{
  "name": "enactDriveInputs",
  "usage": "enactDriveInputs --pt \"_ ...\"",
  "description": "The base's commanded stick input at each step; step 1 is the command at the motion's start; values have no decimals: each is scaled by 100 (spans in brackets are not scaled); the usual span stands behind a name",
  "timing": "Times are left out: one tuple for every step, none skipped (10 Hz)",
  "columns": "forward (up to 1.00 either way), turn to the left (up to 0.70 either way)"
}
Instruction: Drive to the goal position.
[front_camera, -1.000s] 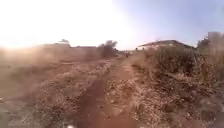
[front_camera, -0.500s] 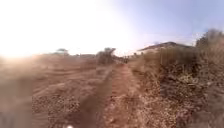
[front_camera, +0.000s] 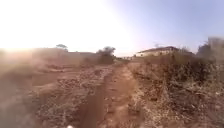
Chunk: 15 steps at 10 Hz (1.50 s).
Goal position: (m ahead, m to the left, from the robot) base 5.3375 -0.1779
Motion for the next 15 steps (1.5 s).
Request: enactDriveInputs --pt "70 0" --pt "70 0" --pt "70 0" --pt "70 0" --pt "70 -16" --pt "70 -35" --pt "70 -23" --pt "70 -1" --pt "70 0" --pt "70 0" --pt "70 0" --pt "70 0" --pt "70 0" --pt "70 0" --pt "70 0"
